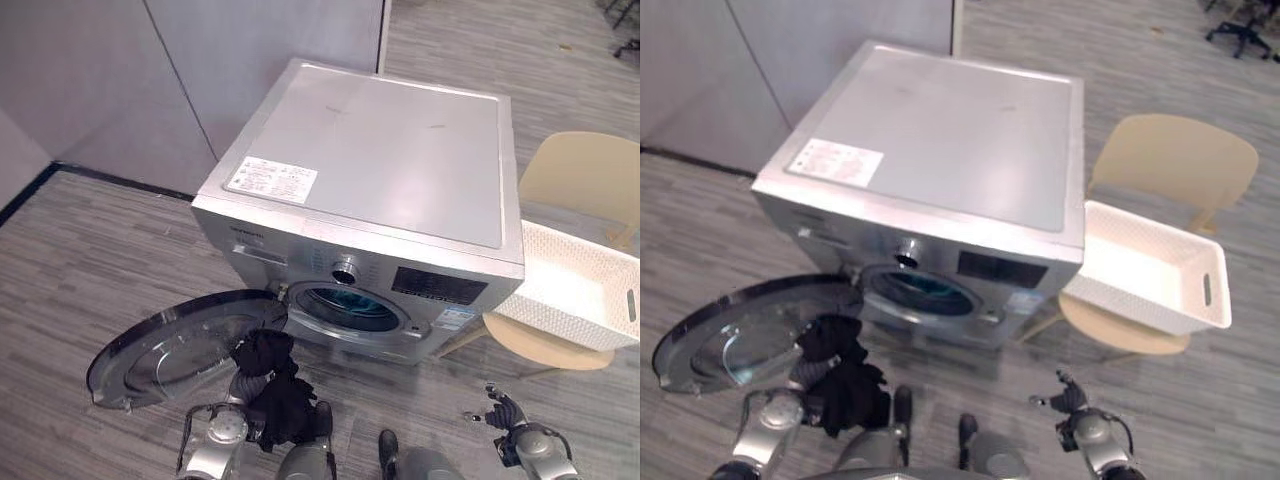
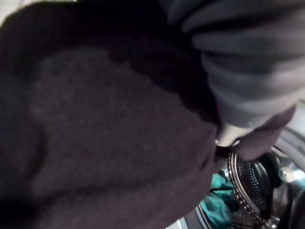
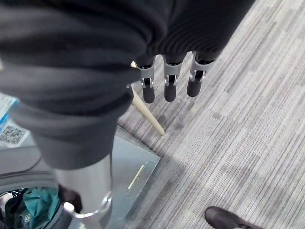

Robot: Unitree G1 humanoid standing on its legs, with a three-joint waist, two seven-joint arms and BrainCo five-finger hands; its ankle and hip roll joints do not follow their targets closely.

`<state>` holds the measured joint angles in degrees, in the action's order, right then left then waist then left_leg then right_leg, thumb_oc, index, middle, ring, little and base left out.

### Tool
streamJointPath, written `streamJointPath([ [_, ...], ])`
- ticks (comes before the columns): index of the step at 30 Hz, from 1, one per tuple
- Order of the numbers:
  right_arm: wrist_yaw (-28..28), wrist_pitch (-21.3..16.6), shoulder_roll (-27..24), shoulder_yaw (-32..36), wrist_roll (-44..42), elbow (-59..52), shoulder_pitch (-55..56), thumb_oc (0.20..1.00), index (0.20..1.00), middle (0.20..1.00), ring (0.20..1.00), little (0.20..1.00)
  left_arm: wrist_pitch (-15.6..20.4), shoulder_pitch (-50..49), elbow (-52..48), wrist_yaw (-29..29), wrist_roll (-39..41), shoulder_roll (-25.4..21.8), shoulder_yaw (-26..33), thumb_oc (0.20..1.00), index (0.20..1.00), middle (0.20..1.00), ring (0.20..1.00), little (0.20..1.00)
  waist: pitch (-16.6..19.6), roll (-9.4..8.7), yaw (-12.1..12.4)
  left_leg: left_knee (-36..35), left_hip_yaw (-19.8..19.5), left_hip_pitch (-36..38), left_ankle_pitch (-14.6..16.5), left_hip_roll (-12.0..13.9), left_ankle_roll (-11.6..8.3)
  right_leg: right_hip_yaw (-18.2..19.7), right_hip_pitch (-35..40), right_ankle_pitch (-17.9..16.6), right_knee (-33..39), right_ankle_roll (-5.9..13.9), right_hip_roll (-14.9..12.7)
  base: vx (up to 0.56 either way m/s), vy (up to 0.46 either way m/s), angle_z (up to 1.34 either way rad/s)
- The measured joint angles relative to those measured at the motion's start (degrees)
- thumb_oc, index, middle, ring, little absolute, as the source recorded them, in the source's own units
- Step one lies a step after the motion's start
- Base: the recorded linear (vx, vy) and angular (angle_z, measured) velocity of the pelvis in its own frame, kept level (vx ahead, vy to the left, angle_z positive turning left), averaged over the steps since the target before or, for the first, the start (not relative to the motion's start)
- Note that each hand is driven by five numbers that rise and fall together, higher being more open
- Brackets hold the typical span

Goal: Grab the laundry basket,head to the washer,open it,put in the laundry and shut it.

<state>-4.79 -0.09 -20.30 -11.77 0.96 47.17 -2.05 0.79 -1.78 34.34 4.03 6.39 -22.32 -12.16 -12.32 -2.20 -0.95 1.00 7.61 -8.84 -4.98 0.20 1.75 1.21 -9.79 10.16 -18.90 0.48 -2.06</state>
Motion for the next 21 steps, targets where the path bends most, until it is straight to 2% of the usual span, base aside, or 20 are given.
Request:
streamJointPath([
  [1,-0.2,-0.1,0.5,-0.1,0.0,-1.2,-1.2,1.0,1.0,1.0,1.0,1.0,0.0,0.7,-0.1,0.2,0.1,-0.6,0.0,0.2,0.2,0.2,0.2,0.2,-0.8,-0.41,-1.0,0.8,2.2,-0.3,0.5,-0.5,0.72,-0.6,-1.2,0.4,-2.0,1.33,-1.7,-0.11,0.076,-0.84],
  [3,-0.2,-0.3,1.2,-0.4,0.0,-2.6,-2.7,1.0,1.0,1.0,1.0,1.0,0.1,4.3,-0.4,1.2,0.2,-1.5,-0.6,0.2,0.2,0.2,0.2,0.2,-2.9,-0.53,-0.7,2.3,6.7,-0.9,2.4,-0.9,2.1,-1.5,-6.1,0.8,-8.3,2.5,-4.2,-0.17,0.061,-1.12],
  [4,-0.2,-0.3,1.4,-2.3,0.0,-5.2,-5.3,1.0,1.0,1.0,1.0,1.0,0.6,7.2,-1.9,2.4,0.2,-2.5,-0.6,0.2,0.2,0.2,0.2,0.2,-5.1,-0.72,-0.7,4.4,9.6,-3.1,3.6,-0.7,2.68,-2.4,-11.3,0.6,-11.9,2.9,-6.3,-0.12,-0.026,-1.14],
  [6,-0.2,-0.4,1.4,-2.7,-0.5,-7.1,-7.4,1.0,1.0,1.0,1.0,1.0,1.4,10.2,-3.0,3.0,0.3,-3.5,-1.1,0.2,0.2,0.2,0.2,0.2,-7.5,-1.21,-0.5,7.0,12.1,-6.0,4.9,-0.5,2.24,-4.8,-15.4,0.5,-12.6,3.08,-8.2,-0.08,-0.087,-0.73],
  [7,-0.4,-0.5,1.1,-2.5,-1.5,-8.6,-8.2,1.0,1.0,1.0,1.0,1.0,1.9,12.2,-4.1,3.1,0.3,-3.6,-1.1,0.2,0.2,0.2,0.2,0.2,-8.6,-1.48,-0.9,11.9,12.2,-9.7,7.6,-0.2,2.36,-7.3,-16.9,0.4,-12.1,3.09,-9.7,-0.12,-0.105,-0.22],
  [8,-0.5,-0.5,1.2,-2.3,-1.7,-8.6,-8.2,1.0,1.0,1.0,1.0,1.0,2.2,13.1,-4.2,3.1,0.3,-3.4,-1.2,0.2,0.2,0.2,0.2,0.2,-9.1,-2.03,-1.1,13.9,12.2,-10.7,8.1,-0.4,2.59,-7.5,-16.5,0.1,-10.7,3.32,-9.5,-0.12,-0.106,-0.04],
  [9,-0.7,-0.4,1.0,-2.3,-1.9,-8.7,-8.0,1.0,1.0,1.0,1.0,1.0,2.2,14.3,-4.3,3.5,0.3,-2.9,-1.6,0.2,0.2,0.2,0.2,0.2,-9.8,-1.81,-2.0,16.5,12.0,-12.3,8.5,0.3,2.69,-6.6,-17.7,-0.7,-11.6,3.36,-8.4,-0.07,-0.073,0.17],
  [10,-1.9,-0.5,0.9,-2.3,-3.0,-9.9,-9.0,1.0,1.0,1.0,1.0,1.0,3.1,15.4,-5.6,4.4,0.3,-3.0,-1.4,0.2,0.2,0.2,0.2,0.2,-10.4,-1.52,-2.4,22.7,10.5,-17.6,11.5,2.0,1.37,-3.3,-21.8,0.5,-15.1,2.1,-5.6,-0.11,-0.142,0.12],
  [12,-2.8,-0.5,0.2,-2.3,-3.7,-11.3,-9.8,1.0,1.0,1.0,1.0,1.0,3.1,16.3,-6.1,5.2,0.3,-3.0,-1.5,0.2,0.2,0.2,0.2,0.2,-10.7,-1.77,-2.3,27.0,10.9,-22.0,13.0,4.0,0.82,-3.7,-26.0,1.5,-18.0,0.73,-5.2,-0.1,-0.143,-0.12],
  [13,-3.6,-0.9,-0.7,-2.3,-3.8,-12.8,-11.3,1.0,1.0,1.0,1.0,1.0,3.1,18.0,-6.4,6.4,0.3,-3.5,-1.7,0.2,0.2,0.2,0.2,0.2,-11.0,-1.54,-2.3,32.4,10.4,-27.5,14.2,5.7,1.43,-4.0,-30.5,1.9,-21.4,-0.14,-4.4,-0.04,-0.075,-0.23],
  [17,-5.9,-1.5,-2.4,-2.2,-5.1,-15.8,-16.3,1.0,1.0,1.0,1.0,1.0,2.7,24.0,-6.9,10.7,-0.1,-4.6,-2.5,0.2,0.2,0.2,0.2,0.2,-11.3,-1.63,-4.1,42.1,9.2,-38.6,16.7,8.9,0.46,-4.0,-41.5,4.4,-30.1,-1.68,-2.8,-0.07,-0.106,-0.08],
  [20,-7.6,-2.8,-4.2,-1.8,-6.1,-18.7,-19.8,1.0,1.0,1.0,1.0,1.0,2.4,34.4,-6.9,15.0,-3.1,-9.8,-5.8,0.2,0.2,0.2,0.2,0.2,-11.7,-1.6,-5.4,49.7,7.2,-48.5,18.4,10.5,0.54,-4.7,-50.9,6.4,-37.5,-2.75,-2.3,-0.02,-0.046,0.03],
  [21,-8.0,-3.3,-4.9,-1.6,-6.1,-19.9,-20.7,1.0,1.0,1.0,1.0,1.0,1.8,39.8,-5.9,16.5,-4.5,-13.0,-7.6,0.2,0.2,0.2,0.2,0.2,-11.9,-1.48,-5.6,52.2,6.8,-52.0,18.7,11.2,0.57,-4.8,-54.2,6.3,-39.7,-3.36,-1.7,0.0,-0.02,-0.06],
])
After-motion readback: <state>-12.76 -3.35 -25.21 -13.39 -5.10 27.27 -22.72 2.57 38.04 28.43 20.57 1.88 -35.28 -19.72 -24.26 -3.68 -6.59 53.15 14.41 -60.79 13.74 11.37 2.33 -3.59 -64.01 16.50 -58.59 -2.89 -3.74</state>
